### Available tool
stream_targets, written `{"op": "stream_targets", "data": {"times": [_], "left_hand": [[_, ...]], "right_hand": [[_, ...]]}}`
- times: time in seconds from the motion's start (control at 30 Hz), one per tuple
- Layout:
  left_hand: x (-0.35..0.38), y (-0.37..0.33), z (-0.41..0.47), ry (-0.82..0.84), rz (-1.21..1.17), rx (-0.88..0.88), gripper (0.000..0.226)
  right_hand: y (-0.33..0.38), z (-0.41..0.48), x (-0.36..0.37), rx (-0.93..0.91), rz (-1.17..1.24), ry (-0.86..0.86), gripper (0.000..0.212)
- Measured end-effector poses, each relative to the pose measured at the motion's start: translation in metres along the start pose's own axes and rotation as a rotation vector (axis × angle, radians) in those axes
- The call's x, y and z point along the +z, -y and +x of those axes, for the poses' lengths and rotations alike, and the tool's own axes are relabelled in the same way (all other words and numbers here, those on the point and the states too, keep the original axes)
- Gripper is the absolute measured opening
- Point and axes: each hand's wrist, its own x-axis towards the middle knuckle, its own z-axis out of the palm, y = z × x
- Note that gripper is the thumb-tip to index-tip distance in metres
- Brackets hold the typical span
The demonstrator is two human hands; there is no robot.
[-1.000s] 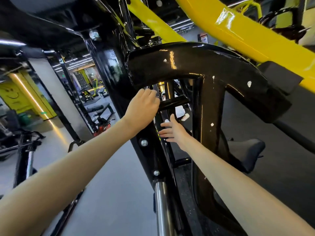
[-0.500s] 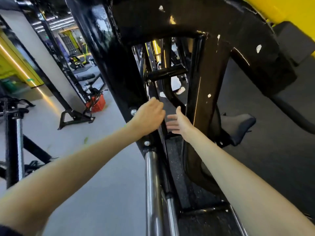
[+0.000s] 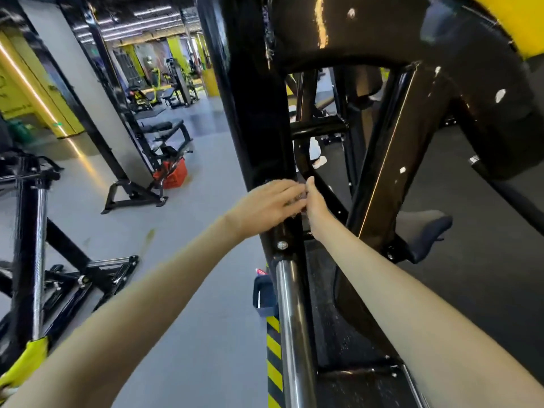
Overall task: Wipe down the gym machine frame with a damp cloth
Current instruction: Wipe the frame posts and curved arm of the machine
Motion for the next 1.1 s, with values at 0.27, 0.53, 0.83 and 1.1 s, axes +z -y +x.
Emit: {"op": "stream_targets", "data": {"times": [0.27,0.53,0.83,1.1], "left_hand": [[-0.012,0.031,-0.007,-0.562,-0.017,-0.349,0.032],[0.057,-0.017,-0.077,-0.511,-0.063,-0.438,0.03],[0.024,-0.021,-0.006,-0.47,-0.031,-0.357,0.016],[0.065,-0.062,-0.046,-0.006,0.116,-0.087,0.028]], "right_hand": [[0.007,0.005,0.006,-0.037,0.067,-0.126,0.056],[-0.007,-0.001,0.02,0.015,0.012,-0.155,0.067],[-0.003,-0.021,-0.002,-0.035,0.267,-0.167,0.055],[-0.016,-0.038,-0.038,0.083,0.025,-0.129,0.058]]}}
